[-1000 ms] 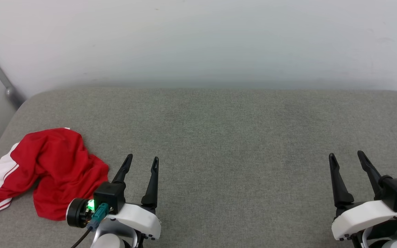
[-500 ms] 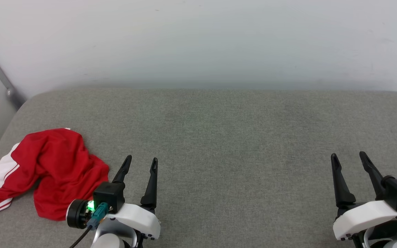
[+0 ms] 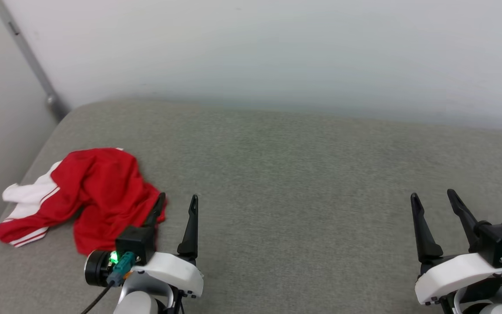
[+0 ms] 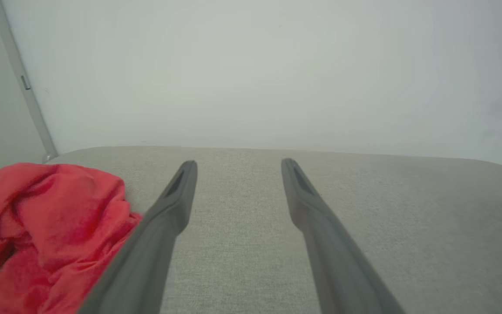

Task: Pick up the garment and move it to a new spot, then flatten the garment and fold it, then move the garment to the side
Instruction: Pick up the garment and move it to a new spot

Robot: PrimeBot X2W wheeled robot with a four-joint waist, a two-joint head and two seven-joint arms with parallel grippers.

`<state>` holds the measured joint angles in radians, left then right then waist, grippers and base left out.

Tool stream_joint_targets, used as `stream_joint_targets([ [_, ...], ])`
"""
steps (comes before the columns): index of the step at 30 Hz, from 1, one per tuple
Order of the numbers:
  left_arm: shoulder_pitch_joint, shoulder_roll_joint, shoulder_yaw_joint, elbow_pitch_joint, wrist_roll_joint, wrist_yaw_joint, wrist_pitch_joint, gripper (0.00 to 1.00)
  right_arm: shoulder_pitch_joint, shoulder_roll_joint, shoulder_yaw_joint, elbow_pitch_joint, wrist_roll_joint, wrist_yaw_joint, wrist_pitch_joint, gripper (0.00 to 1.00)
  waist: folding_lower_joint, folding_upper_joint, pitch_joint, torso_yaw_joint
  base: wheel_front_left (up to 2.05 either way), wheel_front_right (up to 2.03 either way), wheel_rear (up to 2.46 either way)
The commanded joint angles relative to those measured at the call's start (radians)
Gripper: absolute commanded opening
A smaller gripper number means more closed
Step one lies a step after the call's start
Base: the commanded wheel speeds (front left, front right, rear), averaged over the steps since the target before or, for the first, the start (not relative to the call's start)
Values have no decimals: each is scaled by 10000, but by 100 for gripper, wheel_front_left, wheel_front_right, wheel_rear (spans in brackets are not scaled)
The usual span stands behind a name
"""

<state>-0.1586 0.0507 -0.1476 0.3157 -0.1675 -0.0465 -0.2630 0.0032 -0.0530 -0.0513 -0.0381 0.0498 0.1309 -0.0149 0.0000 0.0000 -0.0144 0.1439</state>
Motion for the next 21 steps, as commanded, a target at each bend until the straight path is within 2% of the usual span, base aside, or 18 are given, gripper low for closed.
stream_joint_targets([
  [1,-115,-6,43,-46,-16,46,-26,100,62,39,60,-74,-70,-3,28,100,0,0,32,378,0,0,0],
  [13,34,-1,577,-155,182,107,-25,100,-221,35,505,-11,-67,-3,37,100,0,0,181,2266,0,0,0],
  [21,136,1,946,-288,313,164,-26,100,-305,30,709,14,-73,-5,9,100,0,0,244,3241,0,0,0],
])
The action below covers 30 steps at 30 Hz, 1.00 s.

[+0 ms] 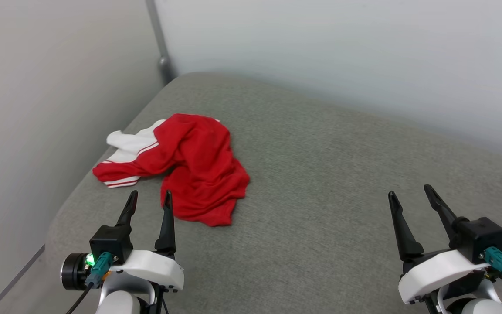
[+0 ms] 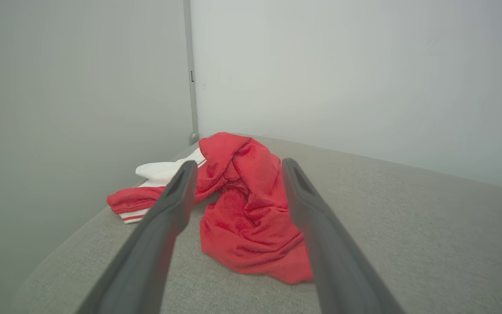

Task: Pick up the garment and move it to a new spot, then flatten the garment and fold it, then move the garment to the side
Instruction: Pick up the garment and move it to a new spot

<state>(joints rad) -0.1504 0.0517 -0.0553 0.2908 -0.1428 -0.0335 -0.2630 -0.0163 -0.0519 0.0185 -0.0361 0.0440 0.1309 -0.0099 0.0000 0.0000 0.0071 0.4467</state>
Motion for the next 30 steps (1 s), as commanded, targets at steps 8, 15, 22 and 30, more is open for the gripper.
stream_joint_targets([
  [8,124,-15,124,-173,72,35,-26,100,-225,4,99,63,-65,-5,1,100,0,0,114,703,0,0,0],
  [15,83,-18,160,-295,27,121,-26,100,-354,-72,159,135,-53,-5,16,100,0,0,207,758,0,0,0],
  [22,-358,-18,124,-81,8,-157,-26,100,-386,-77,69,181,-34,-3,-28,100,0,0,257,732,0,0,0],
  [30,-2664,513,319,1013,-443,-594,598,100,-826,-268,227,-199,-147,-5,273,100,0,0,1241,-87,0,0,0],
])
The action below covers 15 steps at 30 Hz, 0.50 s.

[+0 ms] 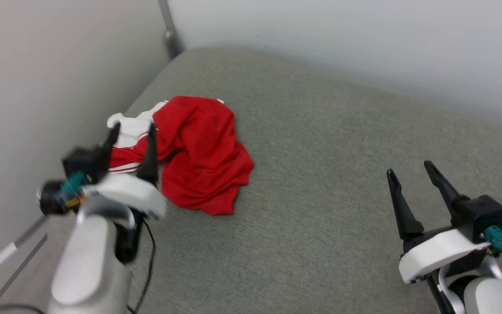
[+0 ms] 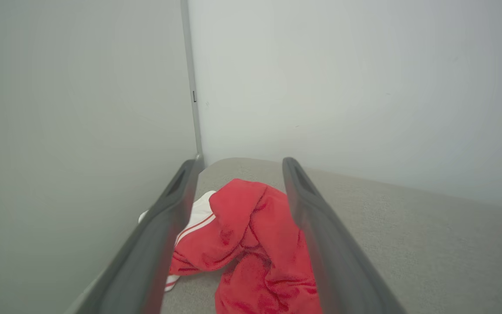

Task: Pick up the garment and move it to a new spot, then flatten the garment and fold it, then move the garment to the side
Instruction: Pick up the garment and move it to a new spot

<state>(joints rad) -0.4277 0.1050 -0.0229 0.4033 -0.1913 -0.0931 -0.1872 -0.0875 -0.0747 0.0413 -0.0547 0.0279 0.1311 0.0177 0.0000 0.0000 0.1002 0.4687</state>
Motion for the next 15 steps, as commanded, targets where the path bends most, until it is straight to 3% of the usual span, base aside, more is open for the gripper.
stream_joint_targets([
  [1,-284,92,38,74,-75,-40,128,100,-188,-89,13,-58,17,-7,12,100,0,0,495,-454,0,0,0],
  [8,-2721,1166,201,1528,-955,-279,3343,100,-822,-423,142,-338,126,-7,117,100,0,0,1811,-1565,0,0,0],
  [15,-3778,2173,274,3050,-2032,-350,6638,100,-1295,-427,210,-208,235,-5,-118,100,0,0,2836,-2506,0,0,0],
])
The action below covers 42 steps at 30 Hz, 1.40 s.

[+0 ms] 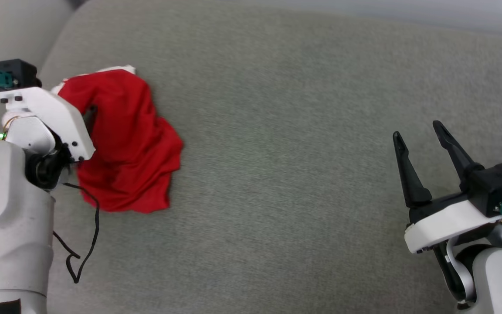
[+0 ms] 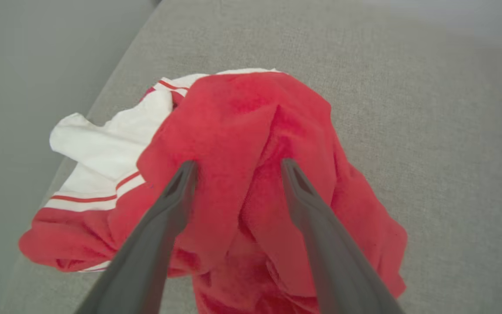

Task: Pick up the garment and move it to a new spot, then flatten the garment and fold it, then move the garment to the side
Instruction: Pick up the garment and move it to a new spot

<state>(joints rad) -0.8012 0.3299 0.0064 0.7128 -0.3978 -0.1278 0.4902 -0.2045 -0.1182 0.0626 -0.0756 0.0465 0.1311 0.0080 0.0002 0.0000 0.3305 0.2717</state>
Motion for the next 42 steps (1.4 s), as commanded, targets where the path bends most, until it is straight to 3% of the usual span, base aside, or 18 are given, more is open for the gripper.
stream_joint_targets([
  [1,-89,43,27,84,-74,-7,133,100,-175,15,24,23,53,-7,-55,100,-2,0,665,-655,0,0,0],
  [5,-96,339,167,544,-418,-10,701,100,-411,-3,80,135,67,-7,-188,100,-2,0,1095,-999,0,0,0],
  [12,161,242,255,1434,-815,90,1382,100,-697,-83,161,311,136,-7,-327,100,-2,0,1439,-1327,0,0,0],
  [15,247,38,276,1713,-961,182,1510,0,-669,-112,95,350,133,-7,-333,100,-2,0,1428,-1314,0,0,0],
  [22,-28,183,129,1571,-740,240,816,0,-607,-77,59,450,39,-7,-317,100,-2,0,968,-1088,0,0,0],
  [27,-474,688,-73,1028,-169,372,-638,0,-314,54,8,636,60,-7,-389,100,-2,0,218,-893,0,0,0],
  [34,-795,980,-614,134,843,580,-2997,0,194,278,-188,821,100,-7,-450,100,-2,0,-946,-799,0,0,0],
  [42,-1035,462,-1322,-794,1371,531,-4710,0,829,498,-433,868,170,-7,-454,100,-2,0,-2065,-1191,0,0,0],
])
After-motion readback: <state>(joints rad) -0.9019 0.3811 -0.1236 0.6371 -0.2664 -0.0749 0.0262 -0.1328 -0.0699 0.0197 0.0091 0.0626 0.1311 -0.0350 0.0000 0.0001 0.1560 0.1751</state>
